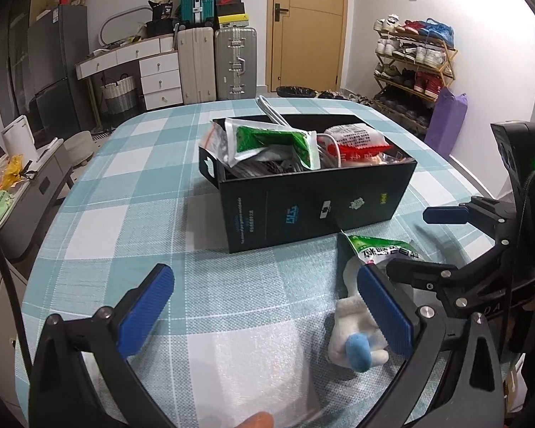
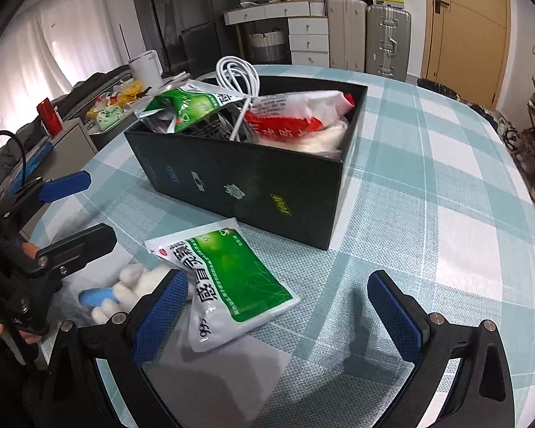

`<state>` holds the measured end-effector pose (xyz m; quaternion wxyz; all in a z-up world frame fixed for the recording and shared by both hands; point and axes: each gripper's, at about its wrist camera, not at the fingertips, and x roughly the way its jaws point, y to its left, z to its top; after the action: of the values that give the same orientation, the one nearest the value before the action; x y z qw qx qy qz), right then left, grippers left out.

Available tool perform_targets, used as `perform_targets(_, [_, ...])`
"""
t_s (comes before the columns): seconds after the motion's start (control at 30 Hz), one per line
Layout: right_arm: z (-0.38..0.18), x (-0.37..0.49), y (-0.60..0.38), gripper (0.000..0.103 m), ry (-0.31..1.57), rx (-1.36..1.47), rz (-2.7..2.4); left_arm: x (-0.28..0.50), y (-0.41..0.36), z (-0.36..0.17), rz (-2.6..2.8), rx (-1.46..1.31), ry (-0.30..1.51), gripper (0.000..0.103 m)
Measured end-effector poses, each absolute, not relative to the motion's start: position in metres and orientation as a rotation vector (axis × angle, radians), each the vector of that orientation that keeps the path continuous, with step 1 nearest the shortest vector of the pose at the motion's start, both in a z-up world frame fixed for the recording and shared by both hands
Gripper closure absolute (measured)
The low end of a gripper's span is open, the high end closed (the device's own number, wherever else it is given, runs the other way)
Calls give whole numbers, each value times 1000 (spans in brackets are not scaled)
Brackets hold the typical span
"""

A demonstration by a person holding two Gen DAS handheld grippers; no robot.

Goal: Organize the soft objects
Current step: 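Move the left tool toward the white plush toy while the right tool approaches the green packet, then grasp the white plush toy with the left tool while the right tool grasps the green packet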

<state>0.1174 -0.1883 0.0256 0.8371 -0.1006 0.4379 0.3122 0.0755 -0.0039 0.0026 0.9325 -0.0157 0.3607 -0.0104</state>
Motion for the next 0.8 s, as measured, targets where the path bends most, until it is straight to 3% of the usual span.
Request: perform_targets(0.8, [23,122,-199,1,943,-232,639,77,-33,-13,-169,49,864,0])
